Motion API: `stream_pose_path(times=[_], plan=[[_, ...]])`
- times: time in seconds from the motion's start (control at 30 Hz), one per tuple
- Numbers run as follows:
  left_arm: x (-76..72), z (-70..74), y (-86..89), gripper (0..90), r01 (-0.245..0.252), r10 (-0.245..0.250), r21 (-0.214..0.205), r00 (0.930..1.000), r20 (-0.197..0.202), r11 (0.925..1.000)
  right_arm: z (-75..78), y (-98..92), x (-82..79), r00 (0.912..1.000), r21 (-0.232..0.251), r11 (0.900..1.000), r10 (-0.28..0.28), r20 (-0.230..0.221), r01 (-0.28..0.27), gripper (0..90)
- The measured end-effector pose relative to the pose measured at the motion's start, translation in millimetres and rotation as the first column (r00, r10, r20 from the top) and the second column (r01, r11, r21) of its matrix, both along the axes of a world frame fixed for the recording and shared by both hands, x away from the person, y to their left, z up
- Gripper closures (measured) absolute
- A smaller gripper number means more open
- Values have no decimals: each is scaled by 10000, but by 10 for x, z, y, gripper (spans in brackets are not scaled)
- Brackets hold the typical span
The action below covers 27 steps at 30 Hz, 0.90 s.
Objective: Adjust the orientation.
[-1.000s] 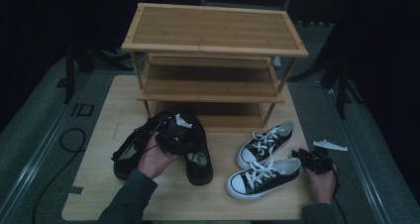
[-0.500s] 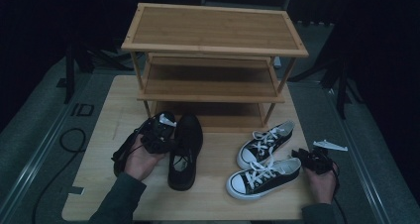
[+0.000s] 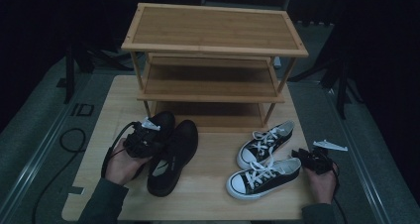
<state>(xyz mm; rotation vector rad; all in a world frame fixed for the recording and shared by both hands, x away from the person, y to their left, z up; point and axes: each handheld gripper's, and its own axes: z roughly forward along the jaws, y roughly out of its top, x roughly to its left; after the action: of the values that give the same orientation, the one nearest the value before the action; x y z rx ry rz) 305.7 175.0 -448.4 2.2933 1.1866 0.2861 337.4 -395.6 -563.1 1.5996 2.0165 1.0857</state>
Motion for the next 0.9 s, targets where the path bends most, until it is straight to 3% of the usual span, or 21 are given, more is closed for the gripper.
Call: stream_pose_path(times=[0.27, 0.47, 0.53, 0.77, 0.9], plan=[[-57, 9, 171, 867, -243, 237, 346, 9996, 172, 9991, 0, 1, -1, 10000, 3, 10000, -11, -4, 11, 593], [-61, 5, 160, 861, -126, 116, 440, 9997, 215, 9990, 0, 1, -3, 10000, 1, 10000, -25, -2, 25, 593], [-66, 6, 160, 815, -130, 117, 554, 9997, 233, 9984, 0, 1, -3, 10000, 4, 10000, -29, 2, 29, 593], [-82, 68, 247, 601, -314, 307, 198, 9990, 319, 9993, 0, 1, -3, 10000, 3, 10000, -25, -1, 25, 593], [-116, 129, 285, 570, -462, 452, 109, 9959, 782, 9989, 0, 1, -3, 10000, 2, 10000, -28, -3, 28, 593]])
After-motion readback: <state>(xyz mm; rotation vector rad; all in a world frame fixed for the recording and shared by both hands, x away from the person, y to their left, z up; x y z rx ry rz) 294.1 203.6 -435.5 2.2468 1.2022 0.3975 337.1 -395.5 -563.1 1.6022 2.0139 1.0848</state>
